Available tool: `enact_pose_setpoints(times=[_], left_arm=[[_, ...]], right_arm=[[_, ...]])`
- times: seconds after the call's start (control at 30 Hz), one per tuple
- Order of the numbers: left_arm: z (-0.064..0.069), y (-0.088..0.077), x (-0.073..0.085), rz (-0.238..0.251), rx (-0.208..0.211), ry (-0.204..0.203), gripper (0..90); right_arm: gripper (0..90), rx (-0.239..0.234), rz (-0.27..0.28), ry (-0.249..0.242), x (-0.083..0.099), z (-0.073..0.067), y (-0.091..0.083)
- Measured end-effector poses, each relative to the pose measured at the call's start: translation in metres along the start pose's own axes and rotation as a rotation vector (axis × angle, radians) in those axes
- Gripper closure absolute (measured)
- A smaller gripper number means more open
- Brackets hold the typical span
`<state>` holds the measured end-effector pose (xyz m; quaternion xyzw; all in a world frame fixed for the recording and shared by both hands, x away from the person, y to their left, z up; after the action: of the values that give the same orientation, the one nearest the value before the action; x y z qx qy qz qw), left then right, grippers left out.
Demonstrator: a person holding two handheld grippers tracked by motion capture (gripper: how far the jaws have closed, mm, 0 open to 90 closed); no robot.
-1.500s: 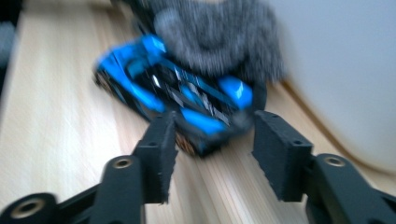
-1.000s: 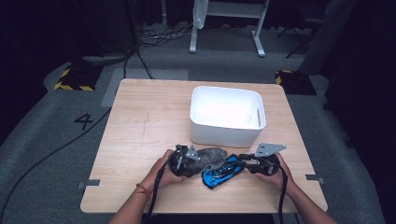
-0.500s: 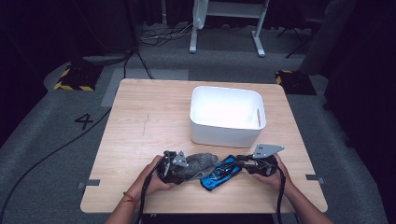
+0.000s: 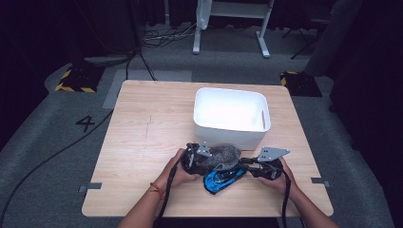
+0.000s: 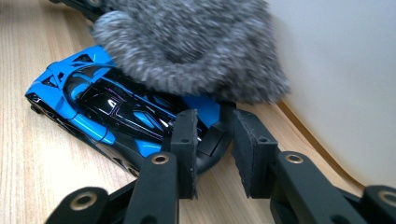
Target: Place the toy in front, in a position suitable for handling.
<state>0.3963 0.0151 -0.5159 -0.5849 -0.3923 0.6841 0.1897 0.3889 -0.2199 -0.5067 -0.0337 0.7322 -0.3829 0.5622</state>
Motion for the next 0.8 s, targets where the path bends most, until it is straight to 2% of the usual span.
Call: enact_pose_setpoints(times=[0.03, 0.07, 0.17, 0.23, 0.3, 0.4, 0.57, 0.63, 0.73, 0.8], left_arm=[[0.000, 0.002, 0.000, -0.027, -0.005, 0.022, 66.9], [0.000, 0.002, 0.000, -0.027, -0.005, 0.022, 67.2], [0.002, -0.004, 0.005, -0.061, 0.002, 0.062, 67.8], [0.003, -0.007, 0.008, -0.068, 0.005, 0.068, 67.9], [0.008, -0.015, 0.017, -0.077, 0.010, 0.076, 67.8], [0.012, -0.022, 0.024, -0.077, 0.006, 0.064, 67.8], [0.025, -0.039, 0.047, -0.059, 0.006, 0.039, 67.6], [0.027, -0.042, 0.050, -0.059, 0.005, 0.033, 67.6], [0.035, -0.049, 0.059, -0.045, 0.013, 0.023, 67.5], [0.040, -0.051, 0.064, -0.040, 0.026, 0.032, 67.3]], right_arm=[[71.0, 0.001, 0.001, 0.000, 0.000, 0.000, 0.000], [71.0, 0.001, 0.001, 0.000, 0.000, 0.000, 0.000], [71.1, 0.000, -0.001, -0.010, 0.000, -0.001, 0.000], [71.2, 0.002, -0.002, -0.013, -0.001, -0.001, 0.001], [71.5, 0.005, -0.002, -0.028, -0.002, -0.003, 0.002], [71.7, 0.002, -0.003, -0.029, -0.002, -0.004, 0.002], [72.0, 0.002, -0.005, -0.040, -0.003, -0.006, 0.003], [72.0, 0.002, -0.005, -0.039, -0.003, -0.006, 0.003], [72.2, 0.003, -0.008, -0.041, -0.003, -0.006, 0.003], [72.4, 0.011, -0.009, -0.045, -0.003, -0.006, 0.003]])
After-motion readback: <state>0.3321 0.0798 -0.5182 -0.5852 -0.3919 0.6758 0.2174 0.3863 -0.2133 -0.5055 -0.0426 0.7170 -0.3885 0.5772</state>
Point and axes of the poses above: each handheld gripper's, and its own axes: y roughly forward along the jaws, x roughly out of its underside, z roughly to its right, the point moved 4 cm from there along y, roughly forward along the jaws, and after that the axes turned 8 degrees about y, right-handed, at the moved point
